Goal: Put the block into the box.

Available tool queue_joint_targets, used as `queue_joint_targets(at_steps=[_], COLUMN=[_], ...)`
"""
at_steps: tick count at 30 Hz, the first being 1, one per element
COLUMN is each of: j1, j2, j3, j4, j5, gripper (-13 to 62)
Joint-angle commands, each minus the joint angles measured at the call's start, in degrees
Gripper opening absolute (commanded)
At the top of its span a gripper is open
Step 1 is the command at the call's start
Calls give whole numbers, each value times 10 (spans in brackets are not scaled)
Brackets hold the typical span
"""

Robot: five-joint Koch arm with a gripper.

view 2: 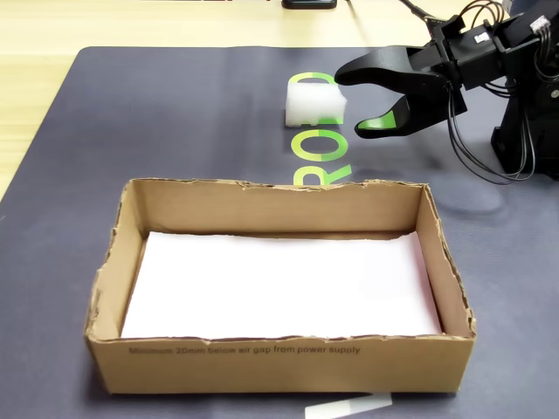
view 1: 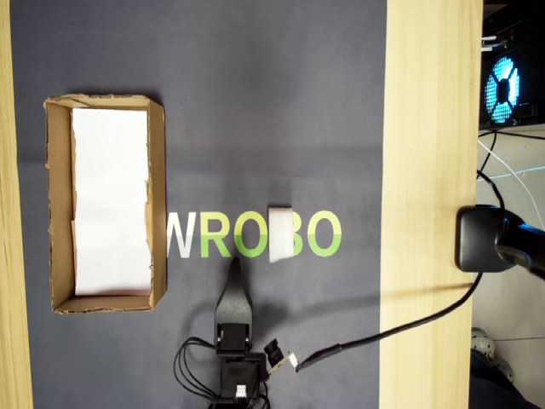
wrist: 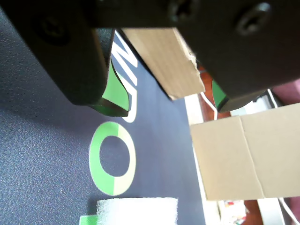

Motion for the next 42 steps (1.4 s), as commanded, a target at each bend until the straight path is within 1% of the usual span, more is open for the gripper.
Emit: queue_joint_targets(at_steps=[1,17,21,26,32,42], j1=[-3,-2,-3,-3,-4,-11], j2=[61,61,61,61,61,61], j3=[-18,-23,-35,-57,-69,-72], j4=[-14,-29,-69,-70,-69,-44], j5=[-37,-40,-85,-105,-103,-96], gripper=[344,343,343,341,326,326])
